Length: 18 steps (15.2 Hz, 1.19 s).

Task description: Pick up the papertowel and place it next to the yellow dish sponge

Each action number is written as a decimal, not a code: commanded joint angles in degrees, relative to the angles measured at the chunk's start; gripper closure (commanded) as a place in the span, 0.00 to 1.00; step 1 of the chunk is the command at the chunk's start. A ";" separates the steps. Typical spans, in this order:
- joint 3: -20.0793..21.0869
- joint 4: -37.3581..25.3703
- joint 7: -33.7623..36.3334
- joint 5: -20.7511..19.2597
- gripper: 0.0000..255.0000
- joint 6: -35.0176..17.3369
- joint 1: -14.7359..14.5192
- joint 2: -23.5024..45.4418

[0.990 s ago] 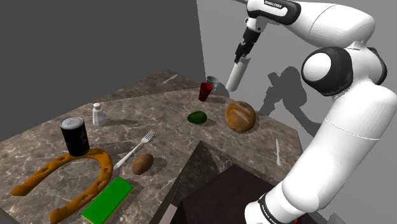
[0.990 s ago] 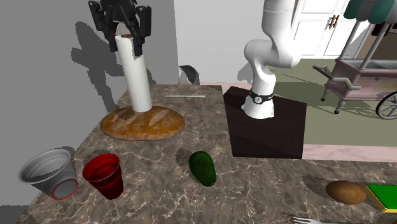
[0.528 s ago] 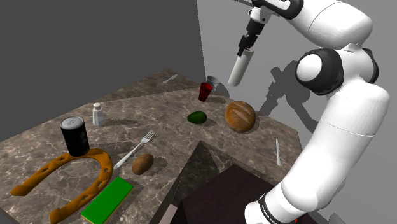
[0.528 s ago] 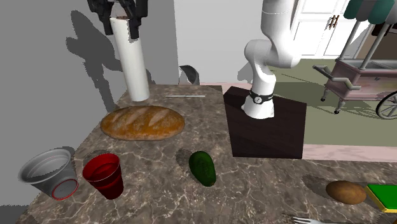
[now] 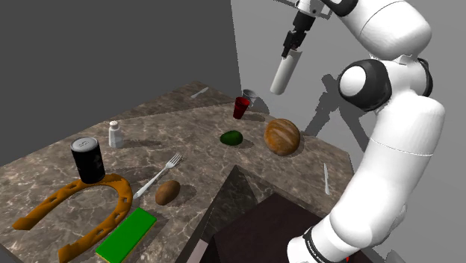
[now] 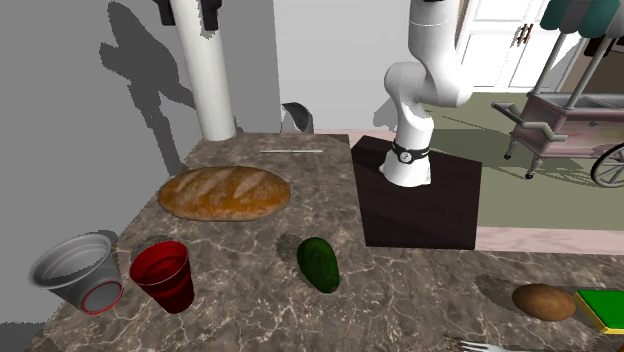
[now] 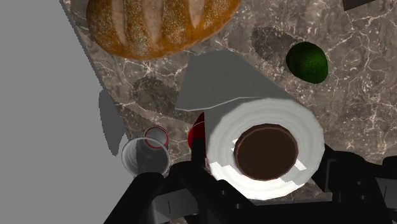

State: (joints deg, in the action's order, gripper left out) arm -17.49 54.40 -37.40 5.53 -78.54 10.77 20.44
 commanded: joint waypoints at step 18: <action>11.69 39.70 24.72 -9.24 1.00 -7.93 -15.90 -31.95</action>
State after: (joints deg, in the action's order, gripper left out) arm -6.63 93.41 -14.09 -3.64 -86.86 -4.59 -10.49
